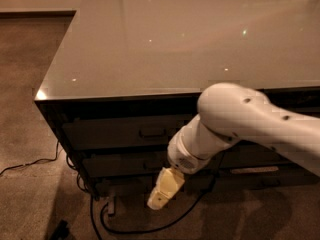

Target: Open top drawer

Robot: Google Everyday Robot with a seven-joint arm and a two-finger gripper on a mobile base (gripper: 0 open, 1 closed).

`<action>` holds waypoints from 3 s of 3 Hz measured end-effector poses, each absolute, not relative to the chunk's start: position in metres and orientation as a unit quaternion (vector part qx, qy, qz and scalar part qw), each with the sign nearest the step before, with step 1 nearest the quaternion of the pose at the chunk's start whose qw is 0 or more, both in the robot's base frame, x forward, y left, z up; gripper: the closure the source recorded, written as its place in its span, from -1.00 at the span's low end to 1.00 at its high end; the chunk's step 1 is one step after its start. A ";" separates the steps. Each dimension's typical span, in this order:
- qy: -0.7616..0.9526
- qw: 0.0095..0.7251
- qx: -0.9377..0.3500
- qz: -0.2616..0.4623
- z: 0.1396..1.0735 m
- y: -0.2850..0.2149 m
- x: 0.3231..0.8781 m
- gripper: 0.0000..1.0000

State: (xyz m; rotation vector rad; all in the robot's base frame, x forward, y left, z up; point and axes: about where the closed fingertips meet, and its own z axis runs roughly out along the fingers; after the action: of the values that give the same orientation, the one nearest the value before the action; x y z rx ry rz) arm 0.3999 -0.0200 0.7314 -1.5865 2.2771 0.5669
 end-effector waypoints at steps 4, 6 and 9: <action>0.815 0.097 -0.558 0.123 0.662 -0.030 0.486 -1.00; 0.818 0.107 -0.553 0.113 0.662 -0.026 0.498 -1.00; 0.821 0.166 -0.543 0.054 0.716 -0.032 0.560 -1.00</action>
Offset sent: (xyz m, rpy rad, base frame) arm 0.0895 0.0179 -0.0676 -0.1282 -0.0512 -0.0117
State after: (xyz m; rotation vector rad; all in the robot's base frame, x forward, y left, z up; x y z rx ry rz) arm 0.5601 -0.0325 0.7163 -1.5467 2.3385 0.1526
